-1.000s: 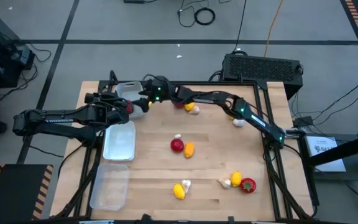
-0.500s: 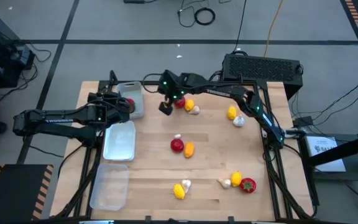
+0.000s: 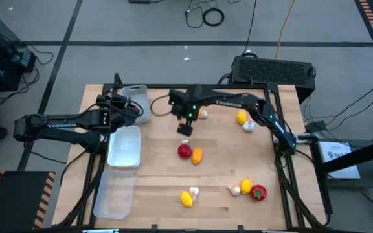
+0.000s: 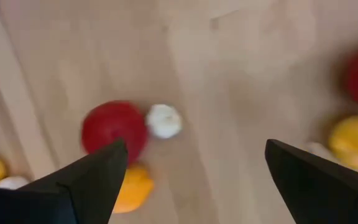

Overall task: Sort produce into baskets
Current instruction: Put the tomato into the gray bin

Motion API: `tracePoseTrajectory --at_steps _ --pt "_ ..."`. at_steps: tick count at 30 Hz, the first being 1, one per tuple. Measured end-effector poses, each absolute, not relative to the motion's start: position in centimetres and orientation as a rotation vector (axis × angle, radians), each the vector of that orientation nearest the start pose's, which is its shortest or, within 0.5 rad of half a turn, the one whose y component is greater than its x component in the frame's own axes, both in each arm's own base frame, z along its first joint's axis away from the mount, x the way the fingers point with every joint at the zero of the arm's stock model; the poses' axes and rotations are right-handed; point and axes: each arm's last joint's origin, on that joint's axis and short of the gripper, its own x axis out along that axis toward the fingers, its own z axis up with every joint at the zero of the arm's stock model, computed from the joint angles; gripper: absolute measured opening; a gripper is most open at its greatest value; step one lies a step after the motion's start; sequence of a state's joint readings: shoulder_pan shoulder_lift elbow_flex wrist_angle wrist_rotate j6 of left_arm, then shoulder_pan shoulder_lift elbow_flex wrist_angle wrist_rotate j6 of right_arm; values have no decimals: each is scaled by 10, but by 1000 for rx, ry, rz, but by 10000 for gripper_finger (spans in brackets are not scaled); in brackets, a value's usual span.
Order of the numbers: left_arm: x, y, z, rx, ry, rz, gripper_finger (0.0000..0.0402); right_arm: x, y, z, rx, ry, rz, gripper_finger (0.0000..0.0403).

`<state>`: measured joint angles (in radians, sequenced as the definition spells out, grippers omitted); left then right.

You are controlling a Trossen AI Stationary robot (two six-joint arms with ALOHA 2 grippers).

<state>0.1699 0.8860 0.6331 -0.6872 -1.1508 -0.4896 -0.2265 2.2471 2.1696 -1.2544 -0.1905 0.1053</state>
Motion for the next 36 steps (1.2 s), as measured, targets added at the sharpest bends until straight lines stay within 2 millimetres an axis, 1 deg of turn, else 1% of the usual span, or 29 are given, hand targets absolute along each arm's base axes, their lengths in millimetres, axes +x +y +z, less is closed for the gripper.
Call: tracePoseTrajectory --at_steps 4,7,10,14,16,19,21,25,30,33,36 --pt "145 52 240 80 562 1379 293 453 -62 257 336 1315 -64 368" --pt "146 52 240 81 565 1378 293 459 -39 254 283 1307 -111 368" --pt "146 52 240 80 568 1375 293 463 -23 250 216 1283 -223 368" --pt "147 51 239 61 581 1348 293 466 -8 249 205 1268 -260 368" --pt "148 50 238 39 610 1294 293 466 -3 248 213 1270 -263 368" --pt "150 46 236 41 689 1162 293 463 3 243 231 1301 -277 368" --pt "149 42 237 46 697 1105 293 462 8 241 235 1313 -281 368" --pt "141 33 248 33 602 1067 293 463 18 234 230 1306 -275 368" --pt "122 22 267 -29 429 990 293 463 25 225 215 1311 -287 368" --pt "115 18 271 -45 389 955 293 463 25 219 205 1303 -317 368" --pt "112 16 271 -58 379 950 293 463 27 214 220 1295 -335 368"
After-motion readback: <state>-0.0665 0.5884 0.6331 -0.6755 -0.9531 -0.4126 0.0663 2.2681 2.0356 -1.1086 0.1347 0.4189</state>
